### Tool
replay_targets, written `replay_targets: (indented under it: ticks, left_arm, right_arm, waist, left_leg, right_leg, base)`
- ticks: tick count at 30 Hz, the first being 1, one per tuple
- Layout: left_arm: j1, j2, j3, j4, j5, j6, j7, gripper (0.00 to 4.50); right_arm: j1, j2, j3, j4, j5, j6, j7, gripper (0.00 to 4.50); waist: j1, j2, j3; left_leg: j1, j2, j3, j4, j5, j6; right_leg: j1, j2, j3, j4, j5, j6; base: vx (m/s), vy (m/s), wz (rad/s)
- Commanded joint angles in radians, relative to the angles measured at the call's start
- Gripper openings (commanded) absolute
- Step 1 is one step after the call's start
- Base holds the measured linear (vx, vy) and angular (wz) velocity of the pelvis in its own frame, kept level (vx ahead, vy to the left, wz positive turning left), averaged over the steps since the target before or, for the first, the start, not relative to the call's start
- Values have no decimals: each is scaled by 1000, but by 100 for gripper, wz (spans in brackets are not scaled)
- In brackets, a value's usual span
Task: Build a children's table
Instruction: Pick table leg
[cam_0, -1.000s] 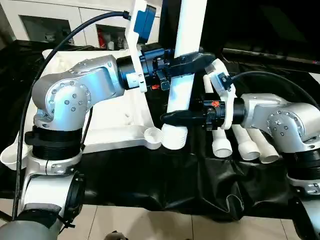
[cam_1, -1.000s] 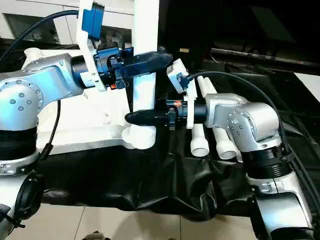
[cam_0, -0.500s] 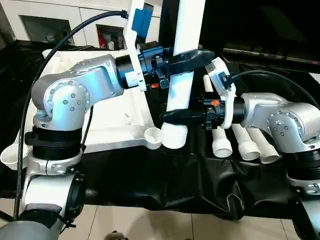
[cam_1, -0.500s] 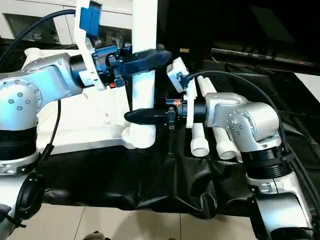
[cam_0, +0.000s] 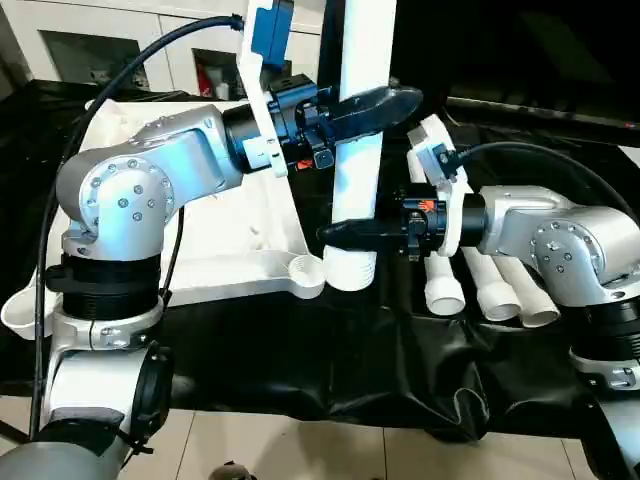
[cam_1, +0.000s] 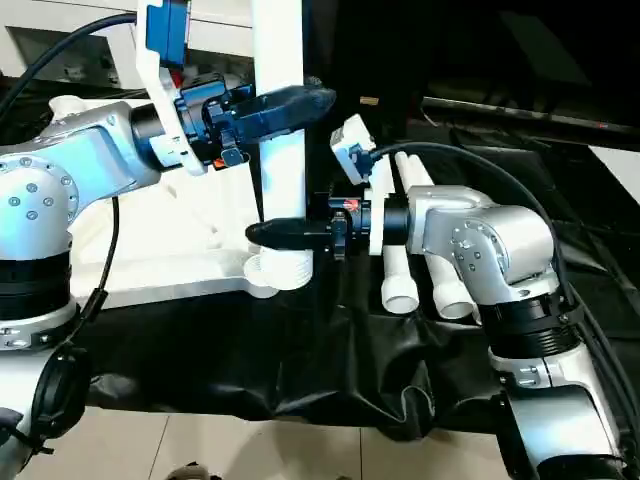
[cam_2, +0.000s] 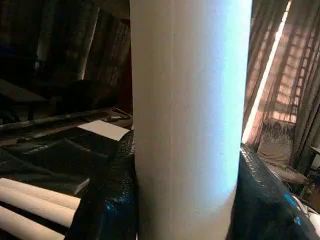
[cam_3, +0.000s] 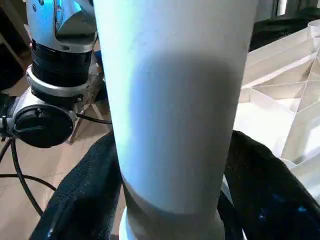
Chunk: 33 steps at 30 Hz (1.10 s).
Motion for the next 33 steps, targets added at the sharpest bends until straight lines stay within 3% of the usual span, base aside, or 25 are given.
replay_targets:
  ticks: [1,8,13,25,28,33]
  left_arm:
    - [-12,0,2,-19,-10,-1,1,185]
    - [-11,-3,5,-25,-16,3,3,185]
    - [-11,-4,6,-25,-17,4,6,185]
    - [-8,-22,18,-21,-44,16,24,185]
    - [-15,-38,38,-5,-67,29,39,255]
    - [-6,-60,65,-14,-79,2,62,289]
  right_arm:
    - [12,-9,-5,-10,-1,2,-2,305]
    - [11,1,-17,-7,13,12,-5,267]
    - [10,5,-22,-3,17,17,-9,212]
    - [23,9,-33,-17,25,19,-22,195]
    - [26,11,-37,-19,27,19,-26,195]
    - [35,23,-66,-28,51,29,-43,195]
  waist:
    - [5,9,-76]
    - [5,8,-76]
    - [6,9,-76]
    - [6,11,-77]
    - [6,10,-77]
    - [8,6,-77]
  left_leg:
    - [-6,38,-2,-65,-9,-11]
    - [-5,37,-1,-64,-12,-10]
    - [-5,38,-2,-65,-16,-11]
    - [-5,38,-2,-65,-12,-12]
    - [-6,37,-2,-64,-13,-12]
    - [-6,37,-1,-63,-10,-8]
  right_leg:
    - [74,-79,53,-66,-83,-179]
    - [74,-79,53,-66,-86,-182]
    - [74,-79,53,-67,-91,-180]
    - [75,-79,53,-65,-77,-183]
    - [76,-79,53,-65,-72,-189]
    - [75,-79,53,-67,-79,-187]
  base:
    - [0,0,0]
    - [0,0,0]
    - [0,0,0]
    - [0,0,0]
    - [0,0,0]
    - [0,0,0]
